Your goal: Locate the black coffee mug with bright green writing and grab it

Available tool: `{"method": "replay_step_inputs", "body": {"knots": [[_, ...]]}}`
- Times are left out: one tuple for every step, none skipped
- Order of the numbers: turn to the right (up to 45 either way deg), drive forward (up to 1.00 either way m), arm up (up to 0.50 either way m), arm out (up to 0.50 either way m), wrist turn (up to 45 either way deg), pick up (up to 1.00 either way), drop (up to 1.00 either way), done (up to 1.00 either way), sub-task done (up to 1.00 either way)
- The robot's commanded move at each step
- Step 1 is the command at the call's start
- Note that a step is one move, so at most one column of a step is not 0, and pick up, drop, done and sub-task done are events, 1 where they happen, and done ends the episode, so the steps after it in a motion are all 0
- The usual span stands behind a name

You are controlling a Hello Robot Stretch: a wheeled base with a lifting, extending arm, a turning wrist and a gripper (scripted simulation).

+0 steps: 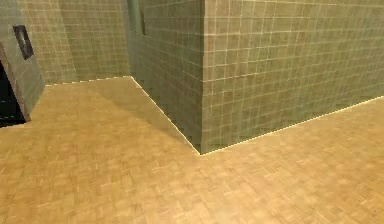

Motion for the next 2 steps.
{"method": "replay_step_inputs", "body": {"knots": [[-24.0, 0.00, 0.00, 0.00, 0.0, 0.00, 0.00, 0.00, 0.00], [-3.0, 0.00, 0.00, 0.00, 0.0, 0.00, 0.00, 0.00, 0.00]]}}
